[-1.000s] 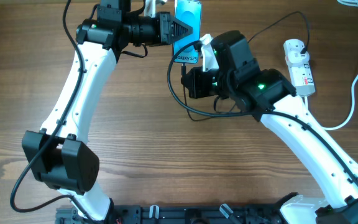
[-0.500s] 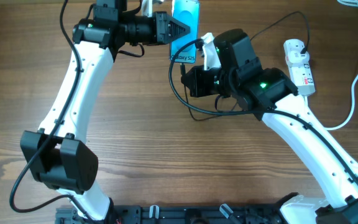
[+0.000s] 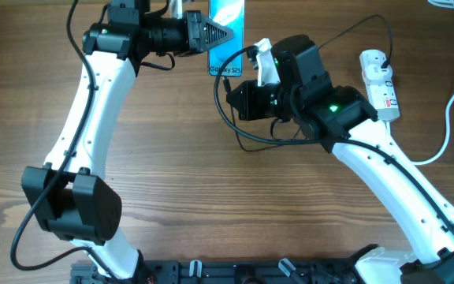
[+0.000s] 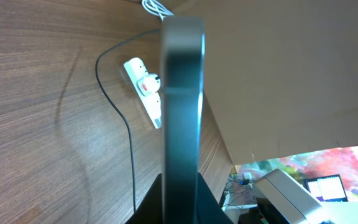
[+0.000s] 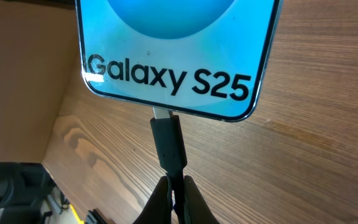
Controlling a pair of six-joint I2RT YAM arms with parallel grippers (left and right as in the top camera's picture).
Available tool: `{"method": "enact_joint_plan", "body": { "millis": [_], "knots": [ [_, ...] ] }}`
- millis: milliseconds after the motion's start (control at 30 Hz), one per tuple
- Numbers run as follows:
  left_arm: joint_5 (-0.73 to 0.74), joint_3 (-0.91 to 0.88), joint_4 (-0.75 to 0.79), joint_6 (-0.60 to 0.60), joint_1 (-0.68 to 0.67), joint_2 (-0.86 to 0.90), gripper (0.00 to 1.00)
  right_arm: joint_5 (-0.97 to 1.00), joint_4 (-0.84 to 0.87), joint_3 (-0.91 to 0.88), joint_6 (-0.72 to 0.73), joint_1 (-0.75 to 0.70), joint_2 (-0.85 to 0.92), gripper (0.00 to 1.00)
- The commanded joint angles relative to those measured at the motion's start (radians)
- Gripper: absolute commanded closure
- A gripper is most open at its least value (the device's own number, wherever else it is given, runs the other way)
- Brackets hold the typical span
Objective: Plug charger to phone and switch on socket
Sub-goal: 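Open the right gripper and move it toward the power strip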
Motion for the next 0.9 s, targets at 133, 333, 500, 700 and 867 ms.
{"method": "enact_joint_plan", "body": {
  "millis": [133, 333, 500, 700, 867],
  "knots": [
    [0.064, 0.007, -0.005, -0.007, -0.023, 0.000, 0.96, 0.032, 0.051, 0.032, 0.056, -0.016, 0.006, 0.96],
    [0.057, 0.007, -0.006, -0.038, -0.029, 0.000, 0.96, 0.037, 0.083, 0.032, 0.064, -0.016, 0.006, 0.96],
    [0.058, 0.007, -0.009, -0.060, -0.029, 0.000, 0.96, 0.103, 0.103, 0.032, 0.081, -0.016, 0.006, 0.96],
    [0.057, 0.007, -0.019, -0.059, -0.029, 0.000, 0.96, 0.153, 0.124, 0.032, 0.055, -0.016, 0.006, 0.96],
    [-0.101, 0.007, -0.035, -0.060, -0.024, 0.001, 0.96, 0.129, 0.084, 0.032, 0.054, -0.016, 0.006, 0.40]
  ]
}}
